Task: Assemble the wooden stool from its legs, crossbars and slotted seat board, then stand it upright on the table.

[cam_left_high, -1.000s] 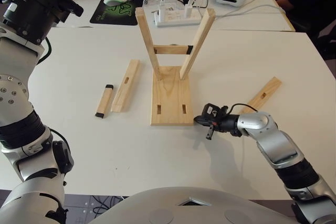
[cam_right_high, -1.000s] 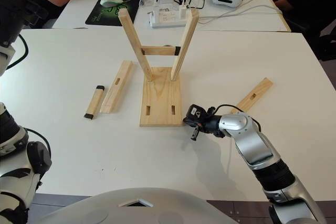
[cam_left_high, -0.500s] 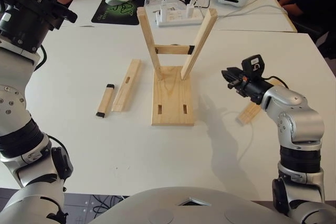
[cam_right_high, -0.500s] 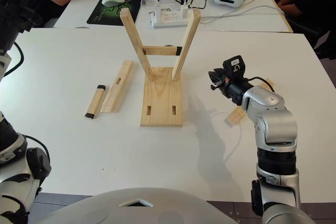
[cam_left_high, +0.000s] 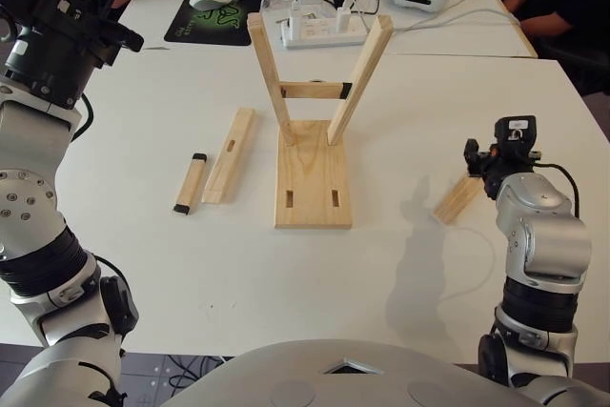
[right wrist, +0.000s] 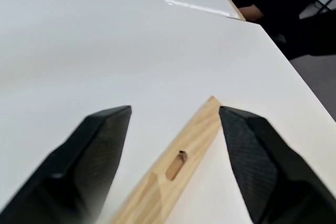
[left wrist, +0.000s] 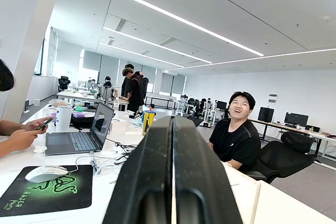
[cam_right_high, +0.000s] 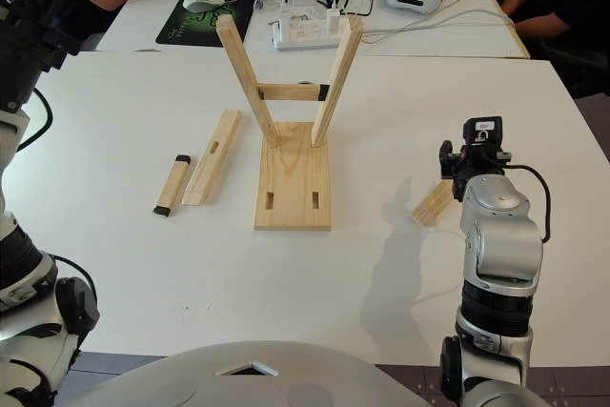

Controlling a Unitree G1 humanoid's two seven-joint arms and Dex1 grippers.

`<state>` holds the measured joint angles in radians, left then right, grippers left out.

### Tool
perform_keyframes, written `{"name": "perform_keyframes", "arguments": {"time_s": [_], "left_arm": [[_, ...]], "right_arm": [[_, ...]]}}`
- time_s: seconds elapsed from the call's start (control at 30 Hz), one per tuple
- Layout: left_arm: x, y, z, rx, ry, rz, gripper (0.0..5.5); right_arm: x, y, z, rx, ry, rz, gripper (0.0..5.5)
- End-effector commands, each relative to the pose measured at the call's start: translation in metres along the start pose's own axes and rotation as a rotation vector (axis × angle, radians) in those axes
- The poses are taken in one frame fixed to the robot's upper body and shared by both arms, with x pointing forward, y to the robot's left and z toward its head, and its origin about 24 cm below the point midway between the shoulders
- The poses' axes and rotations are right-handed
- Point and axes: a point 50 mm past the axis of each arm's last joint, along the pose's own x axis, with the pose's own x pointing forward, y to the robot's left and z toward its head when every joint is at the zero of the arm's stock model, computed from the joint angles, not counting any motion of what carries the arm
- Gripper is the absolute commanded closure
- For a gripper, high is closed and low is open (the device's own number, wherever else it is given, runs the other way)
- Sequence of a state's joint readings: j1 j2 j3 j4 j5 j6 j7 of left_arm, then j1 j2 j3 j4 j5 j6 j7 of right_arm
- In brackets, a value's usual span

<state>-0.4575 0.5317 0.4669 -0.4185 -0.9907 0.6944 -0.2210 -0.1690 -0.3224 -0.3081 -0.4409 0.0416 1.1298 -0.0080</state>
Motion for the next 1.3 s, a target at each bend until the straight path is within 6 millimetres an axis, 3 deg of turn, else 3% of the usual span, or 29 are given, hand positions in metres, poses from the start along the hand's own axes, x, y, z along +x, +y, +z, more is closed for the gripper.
{"name": "perform_keyframes", "arguments": {"time_s": [0.03, 0.2, 0.5, 0.67, 0.8, 0.93, 1.13, 1.3], "left_arm": [[0.002, -0.002, -0.003, -0.009, 0.02, -0.012, 5.5], [0.006, -0.002, -0.005, -0.02, 0.035, -0.03, 5.5], [0.012, -0.003, -0.004, -0.022, 0.039, -0.062, 5.5], [0.011, -0.005, -0.001, -0.013, 0.02, -0.055, 5.5], [0.009, -0.004, 0.001, -0.002, 0.013, -0.041, 5.5], [0.01, -0.001, 0.005, 0.01, -0.006, -0.02, 5.5], [0.015, 0.01, 0.016, 0.057, -0.064, 0.07, 5.5], [0.011, 0.018, 0.01, 0.1, -0.013, 0.12, 5.5]], "right_arm": [[0.005, -0.003, -0.012, 0.129, 0.094, -0.044, 2.13], [0.004, 0.011, -0.031, 0.262, 0.217, -0.009, 2.13], [-0.003, 0.016, -0.053, 0.242, 0.339, -0.003, 2.13], [-0.001, 0.022, -0.057, 0.173, 0.389, 0.065, 2.82], [-0.002, 0.041, -0.057, 0.107, 0.428, 0.223, 3.35], [-0.017, 0.07, -0.057, 0.031, 0.454, 0.499, 3.39], [-0.043, 0.099, -0.055, 0.076, 0.485, 0.624, 3.42], [-0.049, 0.109, -0.056, 0.094, 0.476, 0.607, 3.42]]}}
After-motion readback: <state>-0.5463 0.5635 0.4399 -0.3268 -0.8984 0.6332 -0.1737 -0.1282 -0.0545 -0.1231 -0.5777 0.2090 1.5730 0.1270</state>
